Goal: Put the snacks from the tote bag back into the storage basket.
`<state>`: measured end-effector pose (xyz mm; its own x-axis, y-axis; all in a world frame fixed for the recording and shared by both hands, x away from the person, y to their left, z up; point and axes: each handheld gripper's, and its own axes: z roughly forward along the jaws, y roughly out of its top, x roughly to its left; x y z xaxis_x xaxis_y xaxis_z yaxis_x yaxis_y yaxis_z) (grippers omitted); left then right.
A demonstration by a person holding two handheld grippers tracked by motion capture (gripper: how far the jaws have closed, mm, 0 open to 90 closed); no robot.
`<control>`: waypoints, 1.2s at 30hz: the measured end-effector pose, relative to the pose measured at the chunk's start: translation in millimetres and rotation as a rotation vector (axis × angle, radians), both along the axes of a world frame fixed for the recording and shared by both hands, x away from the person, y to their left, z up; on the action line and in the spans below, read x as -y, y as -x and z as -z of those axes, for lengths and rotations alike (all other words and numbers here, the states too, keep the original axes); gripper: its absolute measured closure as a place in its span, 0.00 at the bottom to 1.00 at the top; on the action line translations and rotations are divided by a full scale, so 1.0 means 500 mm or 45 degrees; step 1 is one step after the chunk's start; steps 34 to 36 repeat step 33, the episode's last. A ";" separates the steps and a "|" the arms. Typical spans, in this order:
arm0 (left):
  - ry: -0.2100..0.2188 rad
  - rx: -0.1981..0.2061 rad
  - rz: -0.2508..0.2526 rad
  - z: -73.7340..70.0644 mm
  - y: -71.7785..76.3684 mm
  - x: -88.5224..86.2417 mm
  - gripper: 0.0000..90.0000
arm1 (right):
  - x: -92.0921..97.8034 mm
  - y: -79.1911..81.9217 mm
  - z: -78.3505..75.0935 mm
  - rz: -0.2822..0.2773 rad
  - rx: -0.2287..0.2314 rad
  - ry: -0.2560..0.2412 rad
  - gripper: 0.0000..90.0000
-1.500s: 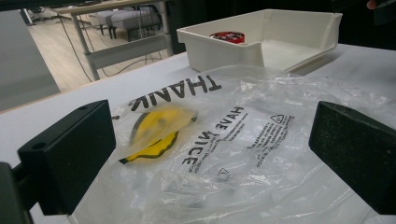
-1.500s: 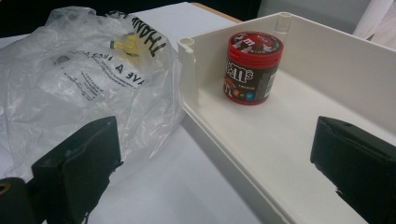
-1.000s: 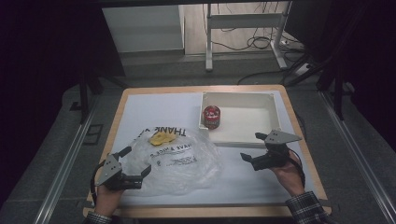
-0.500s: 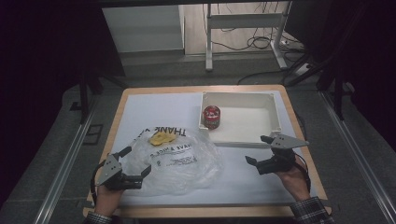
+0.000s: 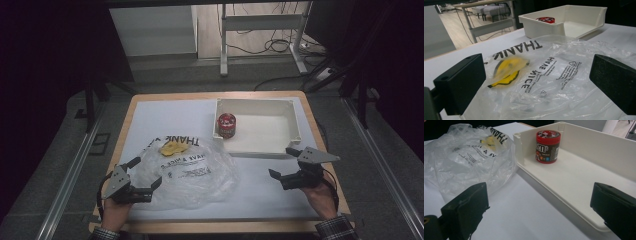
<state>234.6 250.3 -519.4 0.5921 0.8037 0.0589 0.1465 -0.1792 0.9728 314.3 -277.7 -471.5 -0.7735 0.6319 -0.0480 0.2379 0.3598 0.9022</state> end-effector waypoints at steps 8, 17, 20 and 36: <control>0.004 -0.002 0.002 0.000 0.000 0.000 0.00 | 0.020 0.015 -0.002 0.036 0.023 -0.021 0.02; 0.003 -0.005 0.004 0.001 0.000 0.000 0.00 | 0.044 0.032 0.001 0.074 0.050 -0.025 0.02; 0.005 -0.006 0.005 0.001 0.000 0.000 0.00 | 0.059 0.043 0.004 0.099 0.067 -0.031 0.02; 0.004 -0.006 0.003 0.000 -0.002 0.002 0.00 | 0.085 0.061 0.010 0.141 0.073 -0.052 0.02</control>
